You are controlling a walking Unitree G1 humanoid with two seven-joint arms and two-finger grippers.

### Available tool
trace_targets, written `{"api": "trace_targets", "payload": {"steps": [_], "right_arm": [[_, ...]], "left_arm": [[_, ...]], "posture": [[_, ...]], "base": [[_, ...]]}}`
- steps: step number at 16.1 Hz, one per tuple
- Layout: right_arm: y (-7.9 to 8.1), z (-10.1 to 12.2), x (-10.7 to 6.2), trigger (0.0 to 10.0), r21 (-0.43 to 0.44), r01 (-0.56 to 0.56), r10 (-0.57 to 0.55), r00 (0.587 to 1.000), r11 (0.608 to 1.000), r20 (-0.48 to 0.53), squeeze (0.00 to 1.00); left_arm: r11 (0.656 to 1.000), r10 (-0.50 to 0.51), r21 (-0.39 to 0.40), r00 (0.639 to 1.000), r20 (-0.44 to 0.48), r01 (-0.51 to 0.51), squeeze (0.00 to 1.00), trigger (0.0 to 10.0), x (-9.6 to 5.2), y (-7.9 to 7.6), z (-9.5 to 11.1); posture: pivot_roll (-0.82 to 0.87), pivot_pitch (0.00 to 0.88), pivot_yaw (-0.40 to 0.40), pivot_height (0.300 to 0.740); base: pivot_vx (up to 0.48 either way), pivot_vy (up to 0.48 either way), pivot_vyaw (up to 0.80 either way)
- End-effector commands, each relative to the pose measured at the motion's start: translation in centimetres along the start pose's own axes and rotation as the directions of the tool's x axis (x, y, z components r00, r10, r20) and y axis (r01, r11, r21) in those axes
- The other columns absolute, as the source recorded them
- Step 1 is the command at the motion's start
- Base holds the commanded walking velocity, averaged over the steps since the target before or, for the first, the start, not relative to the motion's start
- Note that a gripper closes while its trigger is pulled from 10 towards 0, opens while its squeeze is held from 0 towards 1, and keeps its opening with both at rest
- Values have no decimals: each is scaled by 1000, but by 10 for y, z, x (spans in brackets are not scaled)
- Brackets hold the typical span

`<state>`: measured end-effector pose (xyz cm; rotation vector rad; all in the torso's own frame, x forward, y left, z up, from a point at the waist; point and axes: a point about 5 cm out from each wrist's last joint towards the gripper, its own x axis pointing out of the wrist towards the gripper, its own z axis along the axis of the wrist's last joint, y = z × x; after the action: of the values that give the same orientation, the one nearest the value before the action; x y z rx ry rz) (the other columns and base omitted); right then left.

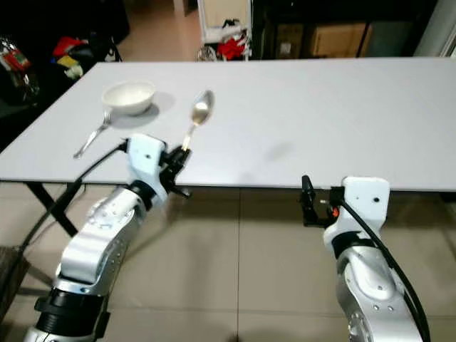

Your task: Setting the table

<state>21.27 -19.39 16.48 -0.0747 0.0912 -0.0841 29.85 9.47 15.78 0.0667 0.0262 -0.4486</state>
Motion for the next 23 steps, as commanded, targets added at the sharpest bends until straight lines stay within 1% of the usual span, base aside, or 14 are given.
{"api": "trace_targets", "payload": {"steps": [1, 4, 11, 12, 13, 14, 15, 16, 17, 18, 19, 21, 22, 23], "right_arm": [[5, -2, 2, 10000, 0, -39, 39, 999, 999, -18, 0], [5, -5, 1, 10000, -16, -87, 86, 995, 996, -46, 0], [7, -7, 3, 10000, -46, -155, 152, 986, 987, -69, 0], [7, -7, 4, 10000, -49, -163, 159, 985, 985, -71, 0], [7, -8, 4, 10000, -54, -172, 167, 983, 984, -76, 0], [7, -8, 5, 10000, -57, -176, 172, 982, 983, -79, 0], [7, -9, 7, 10000, -64, -190, 184, 979, 980, -89, 0], [7, -10, 8, 10000, -72, -209, 202, 974, 975, -98, 0], [8, -10, 10, 10000, -81, -226, 217, 970, 971, -107, 0], [9, -12, 14, 10000, -102, -248, 236, 965, 963, -117, 0], [9, -12, 15, 10000, -90, -260, 249, 962, 961, -115, 0], [12, -14, 16, 10000, -32, -291, 286, 951, 956, -118, 0], [13, -15, 15, 10000, -26, -335, 330, 936, 942, -124, 0], [17, -15, 12, 10000, 8, -404, 402, 908, 915, -119, 0]], "left_arm": [[999, 28, 26, 1000, -3, -28, 0, 10000, 2, 10, 1], [999, 44, 23, 999, -18, -44, 0, 10000, 4, 10, -1], [997, 71, 33, 995, -66, -69, 0, 10000, 2, 13, -9], [996, 84, 15, 991, -103, -83, 0, 10000, 3, 13, -14], [996, 87, 26, 983, -161, -84, 0, 10000, 5, 14, -22], [996, 87, 40, 978, -187, -81, 0, 10000, 7, 15, -27], [992, 123, 29, 960, -250, -120, 0, 10000, 12, 20, -37], [990, 138, 33, 940, -312, -134, 0, 10000, 17, 23, -47], [989, 145, 53, 923, -355, -135, 0, 10000, 22, 24, -53], [988, 150, 83, 898, -413, -127, 0, 10000, 31, 24, -60], [987, 162, 82, 891, -425, -141, 0, 10000, 34, 25, -61], [984, 178, 81, 869, -462, -158, 0, 10000, 40, 25, -62], [985, 174, 80, 862, -477, -155, 0, 10000, 46, 24, -62], [984, 180, 77, 856, -484, -163, 0, 10000, 52, 23, -61]], "posture": [[-90, 0, 72, 740], [-90, 0, 69, 740], [-78, 0, 50, 740], [-79, 0, 48, 740], [-81, 0, 47, 740], [-80, 0, 45, 740], [-78, 0, 39, 740], [-73, 0, 31, 740], [-69, 0, 27, 740], [-67, 0, 27, 740], [-67, 0, 27, 740], [-59, 0, 21, 740], [-63, 0, 29, 740], [-66, 0, 35, 740]], "base": [[356, 0, 0], [346, 0, 0], [313, 0, 0], [0, 0, 0], [0, 0, 0], [0, 0, 0], [0, 0, 0], [0, 0, 0], [0, 0, 0], [0, 0, 0], [0, 0, 0], [0, 0, 0], [0, 0, 0], [0, 0, 0]]}}
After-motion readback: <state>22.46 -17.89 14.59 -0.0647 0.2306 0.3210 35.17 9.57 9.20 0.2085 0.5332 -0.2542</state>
